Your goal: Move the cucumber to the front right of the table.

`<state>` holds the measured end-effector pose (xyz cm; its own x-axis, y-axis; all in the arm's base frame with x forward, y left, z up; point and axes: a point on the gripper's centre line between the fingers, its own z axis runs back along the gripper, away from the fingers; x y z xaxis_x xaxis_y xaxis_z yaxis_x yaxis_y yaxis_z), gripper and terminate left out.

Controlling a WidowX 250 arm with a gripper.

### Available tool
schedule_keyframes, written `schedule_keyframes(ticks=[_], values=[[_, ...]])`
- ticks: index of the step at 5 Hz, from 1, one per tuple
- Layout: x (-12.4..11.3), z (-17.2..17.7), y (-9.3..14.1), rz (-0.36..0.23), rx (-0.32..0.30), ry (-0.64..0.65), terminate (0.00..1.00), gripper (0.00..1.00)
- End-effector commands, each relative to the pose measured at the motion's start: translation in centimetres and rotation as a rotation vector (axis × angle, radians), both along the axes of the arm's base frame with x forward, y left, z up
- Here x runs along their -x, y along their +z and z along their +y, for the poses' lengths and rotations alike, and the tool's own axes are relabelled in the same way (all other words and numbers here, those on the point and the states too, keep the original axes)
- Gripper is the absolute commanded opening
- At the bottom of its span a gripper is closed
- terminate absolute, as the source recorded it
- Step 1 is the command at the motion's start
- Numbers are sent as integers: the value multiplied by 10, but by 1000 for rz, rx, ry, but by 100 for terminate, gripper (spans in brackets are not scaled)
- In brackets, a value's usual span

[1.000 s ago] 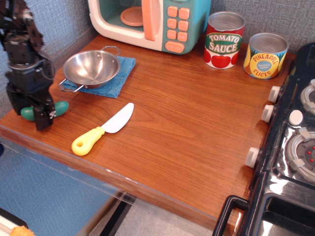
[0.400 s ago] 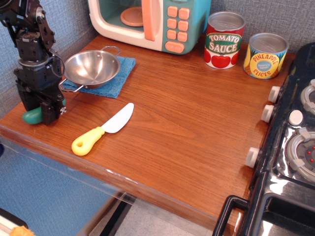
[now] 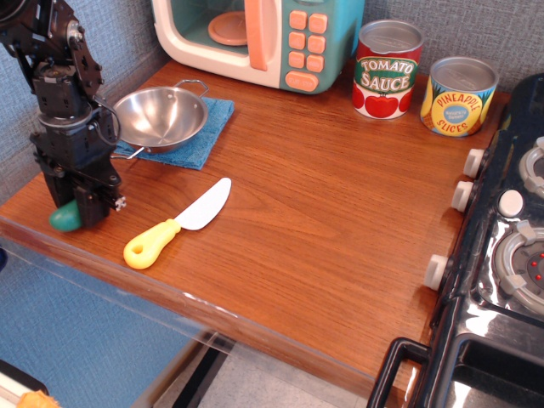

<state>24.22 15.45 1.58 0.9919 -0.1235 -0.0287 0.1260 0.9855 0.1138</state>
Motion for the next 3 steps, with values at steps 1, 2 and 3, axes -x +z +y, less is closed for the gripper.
schedule_keyframes(ticks=[1, 2, 3], values=[[2, -62, 67, -178, 178, 57, 0, 0], [-9, -109, 70, -121, 233, 50, 0, 0], [-19, -160, 52, -96, 187, 46, 0, 0]])
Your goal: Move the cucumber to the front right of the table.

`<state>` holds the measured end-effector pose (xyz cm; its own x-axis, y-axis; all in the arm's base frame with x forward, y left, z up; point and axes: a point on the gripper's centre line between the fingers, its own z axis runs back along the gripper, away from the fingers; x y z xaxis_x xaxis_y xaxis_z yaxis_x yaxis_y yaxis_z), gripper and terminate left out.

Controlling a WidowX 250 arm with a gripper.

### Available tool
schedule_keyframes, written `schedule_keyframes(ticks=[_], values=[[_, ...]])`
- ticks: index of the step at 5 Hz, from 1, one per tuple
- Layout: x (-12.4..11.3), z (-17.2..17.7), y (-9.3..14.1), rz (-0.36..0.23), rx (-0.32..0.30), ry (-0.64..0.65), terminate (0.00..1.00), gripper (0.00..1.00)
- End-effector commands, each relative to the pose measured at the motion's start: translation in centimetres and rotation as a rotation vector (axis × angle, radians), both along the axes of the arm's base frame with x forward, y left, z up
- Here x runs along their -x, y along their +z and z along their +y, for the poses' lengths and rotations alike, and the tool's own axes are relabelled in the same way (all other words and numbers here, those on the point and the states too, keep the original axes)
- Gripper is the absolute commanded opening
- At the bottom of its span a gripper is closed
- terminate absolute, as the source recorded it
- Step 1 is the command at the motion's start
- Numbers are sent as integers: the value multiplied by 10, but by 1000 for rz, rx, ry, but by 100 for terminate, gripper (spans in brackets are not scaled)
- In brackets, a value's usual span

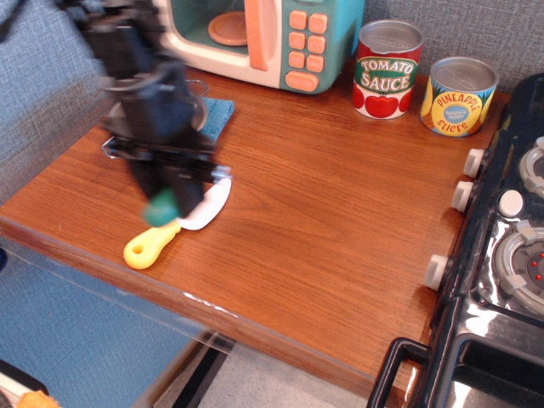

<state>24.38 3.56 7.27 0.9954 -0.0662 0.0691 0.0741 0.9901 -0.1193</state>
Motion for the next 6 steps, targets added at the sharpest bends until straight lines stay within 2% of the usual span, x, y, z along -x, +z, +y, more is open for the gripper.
schedule_keyframes(ticks=[1, 2, 3, 4, 5, 6], values=[[-24, -85, -23, -15, -122, -20, 0, 0], [-23, -105, -42, 0, -189, -25, 0, 0], [-17, -110, -55, 10, -217, -24, 0, 0], [-16, -109, -51, -14, -218, -19, 0, 100], [-14, -103, -31, -50, -182, -15, 0, 100], [-7, -91, 12, -91, -162, -5, 0, 100]])
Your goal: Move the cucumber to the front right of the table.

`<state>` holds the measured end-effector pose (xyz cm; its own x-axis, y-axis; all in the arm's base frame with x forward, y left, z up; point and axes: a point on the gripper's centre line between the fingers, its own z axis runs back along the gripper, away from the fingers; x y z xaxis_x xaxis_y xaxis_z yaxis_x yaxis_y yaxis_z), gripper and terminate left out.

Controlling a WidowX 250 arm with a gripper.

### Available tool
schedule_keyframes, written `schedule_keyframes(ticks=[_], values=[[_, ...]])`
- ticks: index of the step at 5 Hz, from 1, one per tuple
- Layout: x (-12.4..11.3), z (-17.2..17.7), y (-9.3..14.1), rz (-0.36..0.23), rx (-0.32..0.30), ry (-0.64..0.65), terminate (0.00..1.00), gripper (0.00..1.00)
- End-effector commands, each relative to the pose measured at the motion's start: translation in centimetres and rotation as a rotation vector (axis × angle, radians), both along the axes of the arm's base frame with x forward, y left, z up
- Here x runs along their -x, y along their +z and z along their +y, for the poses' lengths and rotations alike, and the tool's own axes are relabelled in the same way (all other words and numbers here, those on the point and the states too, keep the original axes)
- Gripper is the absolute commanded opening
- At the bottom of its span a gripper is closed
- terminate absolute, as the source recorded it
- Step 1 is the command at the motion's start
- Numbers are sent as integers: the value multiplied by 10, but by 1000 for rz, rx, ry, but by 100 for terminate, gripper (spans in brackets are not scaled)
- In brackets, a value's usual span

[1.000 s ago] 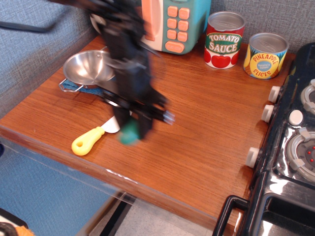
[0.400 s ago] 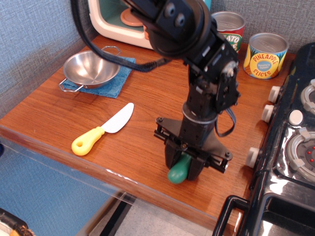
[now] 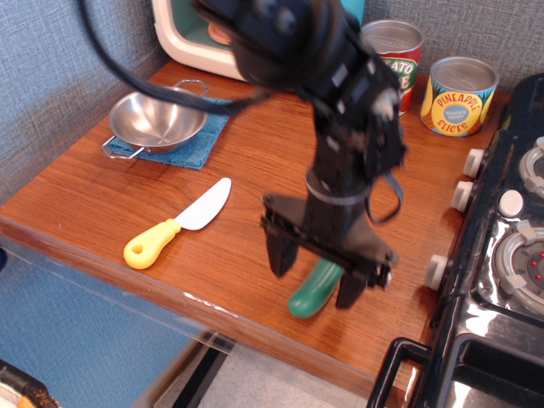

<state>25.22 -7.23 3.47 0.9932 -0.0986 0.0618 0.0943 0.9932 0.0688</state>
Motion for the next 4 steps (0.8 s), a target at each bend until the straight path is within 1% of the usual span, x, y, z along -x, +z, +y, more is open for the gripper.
schedule_keyframes(ticks=[1, 2, 3, 4], values=[[14, 37, 93, -129, 23, 62, 0, 100], [19, 57, 105, -123, 35, 89, 0, 100], [20, 72, 104, -98, 13, 47, 0, 100], [20, 72, 104, -98, 13, 47, 100, 100]])
